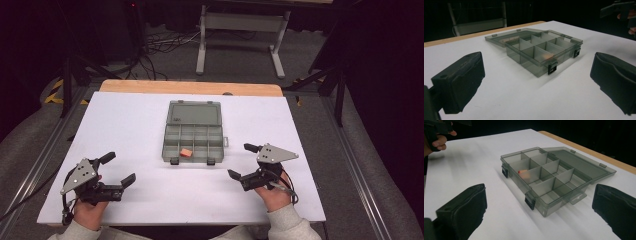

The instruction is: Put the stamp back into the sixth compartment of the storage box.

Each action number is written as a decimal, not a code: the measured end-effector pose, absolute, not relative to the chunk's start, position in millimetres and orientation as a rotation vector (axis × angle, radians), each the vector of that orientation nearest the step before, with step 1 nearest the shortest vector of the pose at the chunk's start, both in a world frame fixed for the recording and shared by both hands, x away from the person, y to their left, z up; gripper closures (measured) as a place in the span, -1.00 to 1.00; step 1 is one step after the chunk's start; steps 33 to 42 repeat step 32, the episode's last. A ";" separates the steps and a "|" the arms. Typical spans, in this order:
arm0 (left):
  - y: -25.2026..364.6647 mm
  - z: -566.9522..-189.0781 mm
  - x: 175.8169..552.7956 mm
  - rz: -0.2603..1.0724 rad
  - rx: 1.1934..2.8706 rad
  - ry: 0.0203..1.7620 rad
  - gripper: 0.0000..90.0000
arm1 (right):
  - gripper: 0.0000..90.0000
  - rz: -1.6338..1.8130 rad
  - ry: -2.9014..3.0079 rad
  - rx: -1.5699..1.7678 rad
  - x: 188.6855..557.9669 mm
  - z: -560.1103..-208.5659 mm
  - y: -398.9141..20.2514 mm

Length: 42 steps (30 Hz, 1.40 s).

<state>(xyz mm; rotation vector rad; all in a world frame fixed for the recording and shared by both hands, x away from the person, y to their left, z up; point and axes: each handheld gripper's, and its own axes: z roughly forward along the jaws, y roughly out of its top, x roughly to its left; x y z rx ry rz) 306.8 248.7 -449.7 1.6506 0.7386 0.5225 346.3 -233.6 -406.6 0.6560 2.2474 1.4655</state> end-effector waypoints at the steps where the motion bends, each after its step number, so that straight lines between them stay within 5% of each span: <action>1: 248.8 -449.7 307.0 0.525 1.650 0.734 -0.99 | -0.99 1.466 2.245 0.659 345.8 -408.2 -234.5; 18: 249.7 -450.8 307.8 0.523 1.652 0.737 -0.99 | -0.99 1.448 2.234 0.695 330.8 -446.6 -255.8; 42: 250.3 -452.5 309.2 0.518 1.651 0.753 -0.99 | -0.99 1.464 2.183 0.739 331.9 -449.7 -259.7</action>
